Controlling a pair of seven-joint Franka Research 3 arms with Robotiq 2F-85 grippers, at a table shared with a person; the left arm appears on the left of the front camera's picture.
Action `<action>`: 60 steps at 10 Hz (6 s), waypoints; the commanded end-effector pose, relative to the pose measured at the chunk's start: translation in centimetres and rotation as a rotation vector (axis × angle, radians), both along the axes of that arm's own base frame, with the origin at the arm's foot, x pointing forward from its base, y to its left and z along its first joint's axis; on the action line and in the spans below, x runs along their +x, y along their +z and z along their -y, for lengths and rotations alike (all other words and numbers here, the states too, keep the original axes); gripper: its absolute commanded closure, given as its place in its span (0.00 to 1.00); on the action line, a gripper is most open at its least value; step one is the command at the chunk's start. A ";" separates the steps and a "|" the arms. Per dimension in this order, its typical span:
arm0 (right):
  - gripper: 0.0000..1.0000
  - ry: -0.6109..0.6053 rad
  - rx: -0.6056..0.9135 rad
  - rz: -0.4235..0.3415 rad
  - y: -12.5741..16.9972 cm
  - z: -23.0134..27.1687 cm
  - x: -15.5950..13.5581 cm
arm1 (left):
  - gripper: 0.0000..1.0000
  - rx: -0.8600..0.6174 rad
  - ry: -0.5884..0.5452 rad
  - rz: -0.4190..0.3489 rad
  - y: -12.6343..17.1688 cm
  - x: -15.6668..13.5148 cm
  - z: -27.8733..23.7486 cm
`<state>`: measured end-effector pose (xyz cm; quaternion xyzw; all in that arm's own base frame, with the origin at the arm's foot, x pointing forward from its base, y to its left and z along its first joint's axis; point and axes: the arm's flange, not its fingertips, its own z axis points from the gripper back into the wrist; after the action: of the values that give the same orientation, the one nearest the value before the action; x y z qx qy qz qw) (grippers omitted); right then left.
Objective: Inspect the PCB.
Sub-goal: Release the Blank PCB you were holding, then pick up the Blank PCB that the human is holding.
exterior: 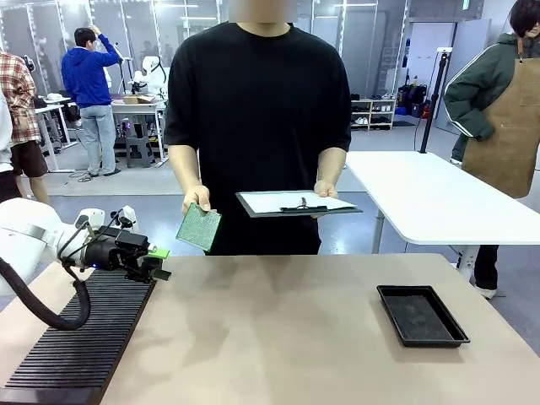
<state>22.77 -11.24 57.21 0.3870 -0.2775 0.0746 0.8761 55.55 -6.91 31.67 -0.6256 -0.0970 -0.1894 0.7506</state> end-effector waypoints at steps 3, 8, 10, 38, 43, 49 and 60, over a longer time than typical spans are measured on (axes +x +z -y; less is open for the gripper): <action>0.00 0.012 0.002 0.016 0.0 0.1 0.1 | 0.00 0.001 0.001 0.001 0.0 0.0 -0.1; 0.00 0.012 0.002 0.016 0.0 0.1 0.1 | 0.00 0.001 0.001 0.001 0.0 0.0 -0.1; 0.00 0.012 0.002 0.016 0.0 0.1 0.1 | 0.00 0.001 0.001 0.001 0.0 0.0 -0.1; 0.00 0.012 0.002 0.016 0.0 0.1 0.1 | 0.00 0.583 0.339 0.068 28.8 -26.8 -13.8; 0.00 0.012 0.002 0.016 0.0 0.1 0.1 | 0.00 0.583 0.339 0.068 28.8 -26.8 -13.8; 0.00 0.012 0.002 0.016 0.0 0.1 0.1 | 0.00 0.583 0.339 0.068 28.8 -26.8 -13.8; 0.00 -0.001 -0.002 0.002 0.0 0.1 0.0 | 0.00 0.583 0.339 0.068 28.8 -26.8 -13.8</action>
<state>22.81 -11.33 57.16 0.3857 -0.2786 0.0741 0.8764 28.60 6.79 60.01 -0.3556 -0.1697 -0.1025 0.9134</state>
